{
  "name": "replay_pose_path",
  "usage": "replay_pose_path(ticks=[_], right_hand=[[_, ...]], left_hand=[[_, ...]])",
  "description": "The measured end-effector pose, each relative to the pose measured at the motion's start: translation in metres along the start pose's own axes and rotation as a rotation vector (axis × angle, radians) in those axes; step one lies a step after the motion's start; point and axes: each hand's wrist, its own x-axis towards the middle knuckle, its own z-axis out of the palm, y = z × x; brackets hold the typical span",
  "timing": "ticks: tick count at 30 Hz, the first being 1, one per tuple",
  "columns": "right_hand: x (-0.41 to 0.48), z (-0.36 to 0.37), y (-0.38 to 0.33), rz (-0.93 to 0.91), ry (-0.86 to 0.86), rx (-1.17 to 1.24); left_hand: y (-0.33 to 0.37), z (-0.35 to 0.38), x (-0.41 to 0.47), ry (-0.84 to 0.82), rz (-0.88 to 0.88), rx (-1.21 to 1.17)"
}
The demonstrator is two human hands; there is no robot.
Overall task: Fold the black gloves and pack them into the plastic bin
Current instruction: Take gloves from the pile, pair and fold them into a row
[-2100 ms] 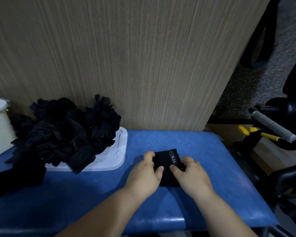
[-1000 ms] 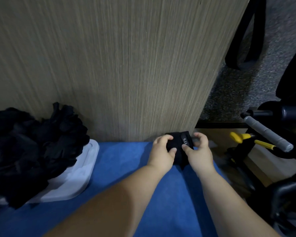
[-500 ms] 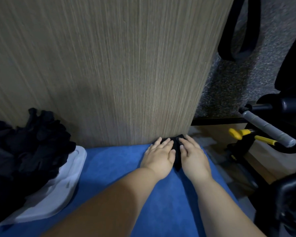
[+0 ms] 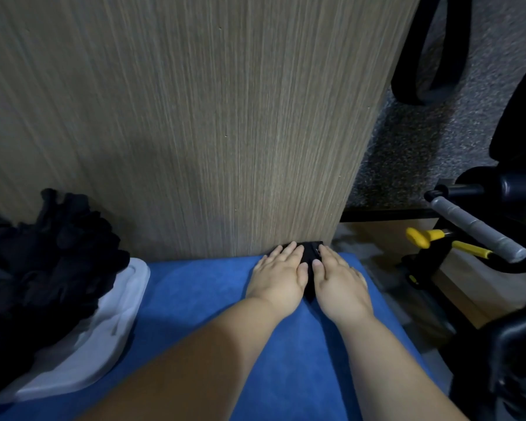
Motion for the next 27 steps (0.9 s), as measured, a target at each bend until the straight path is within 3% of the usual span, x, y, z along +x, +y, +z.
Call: replay_pose_path(ticks=[10, 17, 20, 27], right_hand=[[-0.009, -0.002, -0.006, -0.018, 0.269, 0.106], [-0.037, -0.009, -0.029, -0.078, 0.483, 0.167], [-0.054, -0.006, -0.052, -0.157, 0.416, 0.242], [-0.111, 0.023, -0.135, -0.196, 0.008, 0.551]], left_hand=[[-0.002, -0.025, -0.016, 0.032, -0.015, -0.184], [-0.034, -0.061, -0.082, 0.162, -0.135, -0.141], [-0.057, -0.083, -0.128, 0.269, -0.21, -0.063], [-0.108, -0.12, -0.22, 0.512, -0.363, 0.027]])
